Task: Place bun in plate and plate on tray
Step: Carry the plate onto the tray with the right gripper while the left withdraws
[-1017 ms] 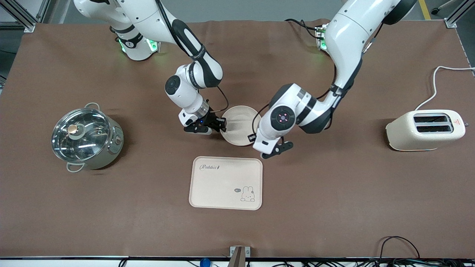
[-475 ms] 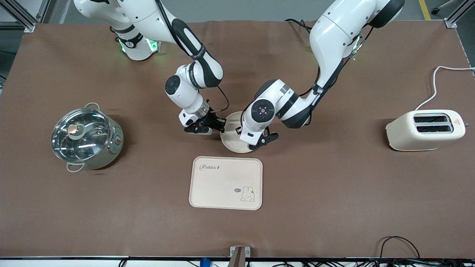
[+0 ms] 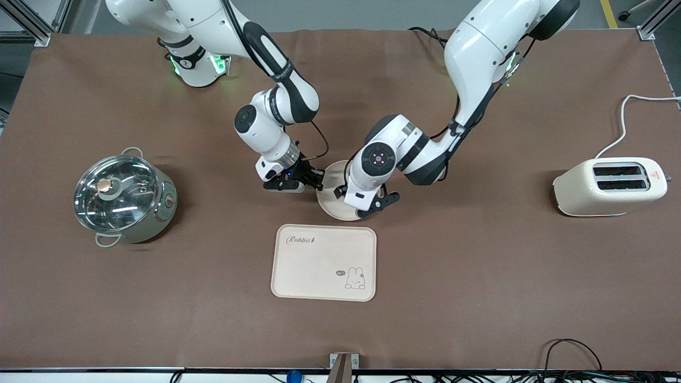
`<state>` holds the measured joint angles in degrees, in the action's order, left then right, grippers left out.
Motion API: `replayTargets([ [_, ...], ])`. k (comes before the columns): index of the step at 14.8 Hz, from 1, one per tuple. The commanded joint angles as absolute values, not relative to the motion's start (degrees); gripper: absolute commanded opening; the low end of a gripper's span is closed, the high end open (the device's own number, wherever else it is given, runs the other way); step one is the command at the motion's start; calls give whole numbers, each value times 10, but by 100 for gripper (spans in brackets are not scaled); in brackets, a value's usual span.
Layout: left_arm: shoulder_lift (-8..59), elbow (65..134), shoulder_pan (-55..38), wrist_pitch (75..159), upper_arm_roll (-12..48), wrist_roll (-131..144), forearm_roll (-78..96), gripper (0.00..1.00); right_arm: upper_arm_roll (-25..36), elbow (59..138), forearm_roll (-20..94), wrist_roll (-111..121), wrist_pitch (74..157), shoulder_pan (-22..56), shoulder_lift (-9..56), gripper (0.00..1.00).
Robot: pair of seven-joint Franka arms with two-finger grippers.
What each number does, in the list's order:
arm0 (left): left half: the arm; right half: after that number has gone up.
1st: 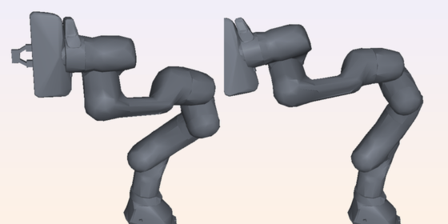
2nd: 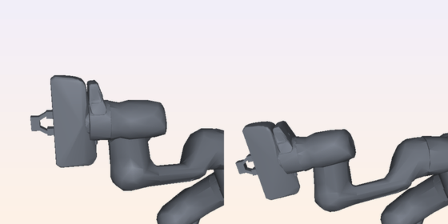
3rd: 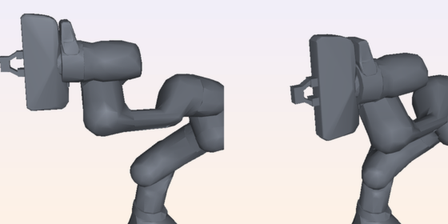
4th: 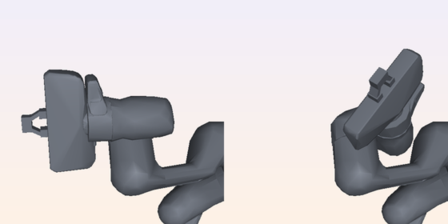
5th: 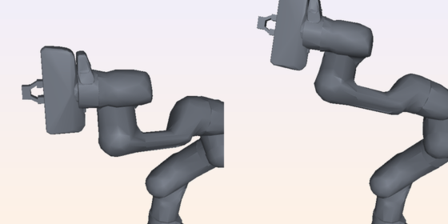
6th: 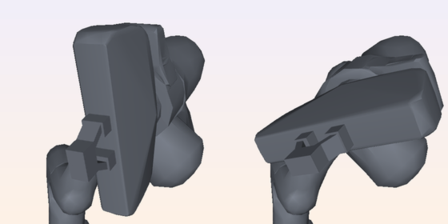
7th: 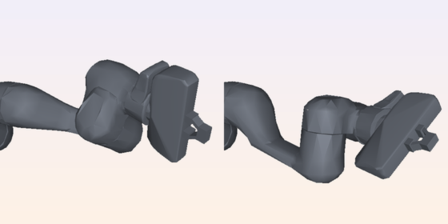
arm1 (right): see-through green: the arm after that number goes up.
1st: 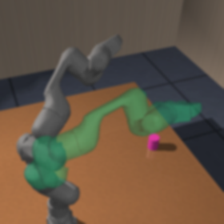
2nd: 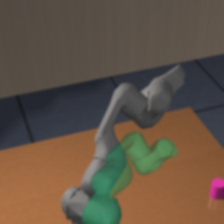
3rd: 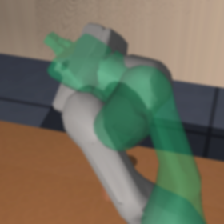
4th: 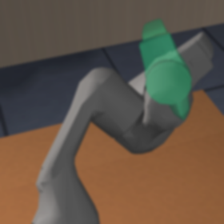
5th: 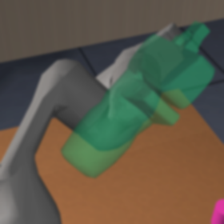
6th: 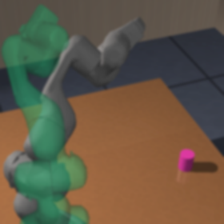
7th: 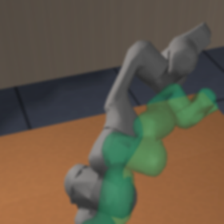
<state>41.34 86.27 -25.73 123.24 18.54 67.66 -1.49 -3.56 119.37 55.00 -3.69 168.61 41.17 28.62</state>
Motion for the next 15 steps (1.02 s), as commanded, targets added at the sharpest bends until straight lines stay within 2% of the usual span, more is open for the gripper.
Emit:
replayTargets([
  [1, 358, 851, -230, 1187, 177, 682, -62, 100, -35, 1187, 558, -27, 1670, 386, 261, 1],
  [3, 332, 839, -194, 1173, 178, 679, -104, 100, -34, 1139, 557, -28, 1646, 360, 270, 1],
  [6, 316, 817, -144, 1157, 178, 620, -124, 100, -19, 1053, 522, -30, 1601, 318, 328, 1],
  [9, 295, 804, -93, 1133, 178, 532, -127, 100, 24, 957, 471, -33, 1500, 287, 376, 1],
  [12, 245, 806, -51, 1114, 178, 476, -127, 100, 54, 863, 450, -38, 1420, 275, 418, 1],
  [15, 194, 806, -33, 1058, 178, 441, -127, 100, 61, 803, 405, -72, 1415, 276, 487, 1],
])
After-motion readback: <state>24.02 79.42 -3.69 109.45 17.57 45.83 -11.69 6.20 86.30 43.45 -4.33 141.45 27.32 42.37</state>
